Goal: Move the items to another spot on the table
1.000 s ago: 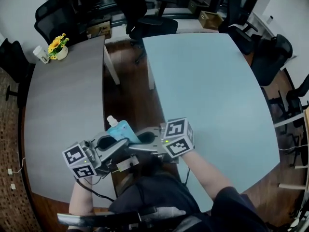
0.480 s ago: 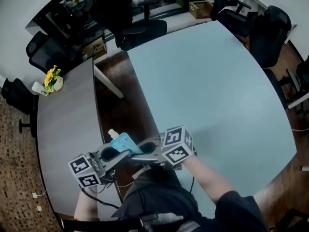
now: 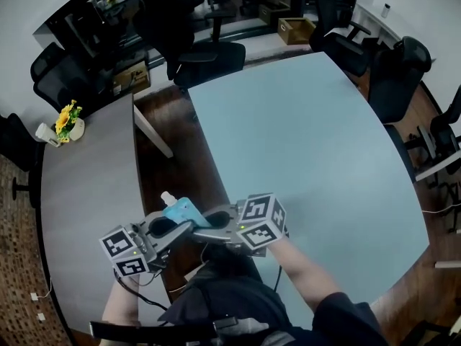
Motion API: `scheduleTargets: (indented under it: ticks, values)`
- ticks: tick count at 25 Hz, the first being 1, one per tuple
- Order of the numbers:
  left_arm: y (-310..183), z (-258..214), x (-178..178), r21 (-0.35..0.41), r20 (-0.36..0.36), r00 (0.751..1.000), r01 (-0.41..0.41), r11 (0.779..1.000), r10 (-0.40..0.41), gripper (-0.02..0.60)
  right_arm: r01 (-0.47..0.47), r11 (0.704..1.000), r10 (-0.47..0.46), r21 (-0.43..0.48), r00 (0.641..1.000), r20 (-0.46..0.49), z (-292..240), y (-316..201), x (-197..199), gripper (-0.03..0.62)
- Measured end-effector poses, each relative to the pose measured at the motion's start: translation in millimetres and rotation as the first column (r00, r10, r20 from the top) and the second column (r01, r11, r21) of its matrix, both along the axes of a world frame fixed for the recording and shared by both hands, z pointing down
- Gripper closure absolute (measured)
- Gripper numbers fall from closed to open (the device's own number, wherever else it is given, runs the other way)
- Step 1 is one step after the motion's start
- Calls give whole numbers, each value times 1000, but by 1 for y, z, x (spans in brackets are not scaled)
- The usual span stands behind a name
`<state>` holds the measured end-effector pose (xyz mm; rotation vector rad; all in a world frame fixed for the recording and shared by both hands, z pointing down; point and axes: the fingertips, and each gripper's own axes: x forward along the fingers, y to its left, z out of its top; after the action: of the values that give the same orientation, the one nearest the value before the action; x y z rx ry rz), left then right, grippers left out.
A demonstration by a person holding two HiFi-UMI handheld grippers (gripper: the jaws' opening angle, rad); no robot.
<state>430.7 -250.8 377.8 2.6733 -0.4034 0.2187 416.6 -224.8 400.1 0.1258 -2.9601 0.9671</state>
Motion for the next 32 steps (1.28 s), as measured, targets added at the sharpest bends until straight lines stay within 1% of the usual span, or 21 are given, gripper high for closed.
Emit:
scheduleTargets:
  ticks: [2,4,7,9,11,13,15,17,20,24,26,29,32]
  values:
    - [-17,0,-14,9,-21,1000,6,1000,-6,494,8,1000,-8,-20,1000,-3,1,-18,-13,551]
    - [-36,-1,-38,13,-37,999,18,1000,-17,494,16,999,-17,-42,1000,-23,0,-37,-36,551]
    - [-64,1,-80,9,-75,996,58,998,-57,499,21,998,-27,-63,995,-97,2,-65,-76,542]
    - [-81,4,-96,13,-111,989,100,995,-98,500,37,997,-47,-65,986,-161,7,-83,-90,540]
    - [-93,8,-107,31,-123,984,136,990,-132,502,55,996,-69,-69,975,-212,13,-96,-99,531]
    - [-101,8,-118,43,-130,980,159,986,-153,504,75,994,-93,-83,968,-234,14,-105,-110,528]
    - [-105,4,-129,35,-158,972,180,983,-173,506,104,991,-122,-88,962,-243,11,-109,-120,523]
    - [-109,0,-141,28,-195,960,210,977,-201,512,127,989,-142,-75,956,-255,8,-115,-130,515]
    - [-114,-8,-158,48,-234,942,257,965,-240,520,152,987,-160,-51,943,-291,5,-125,-143,476]
    - [-117,-15,-174,61,-298,925,263,963,-233,526,208,978,-203,-21,924,-325,-1,-128,-155,463]
    - [-119,-16,-179,54,-320,918,266,963,-235,528,205,978,-206,-38,917,-340,3,-127,-155,457]
    - [-118,-16,-184,55,-322,918,264,963,-233,528,192,975,-219,-112,918,-332,6,-123,-159,466]
    - [-120,-11,-186,74,-299,926,265,962,-232,525,199,971,-233,-131,912,-339,11,-122,-163,494]
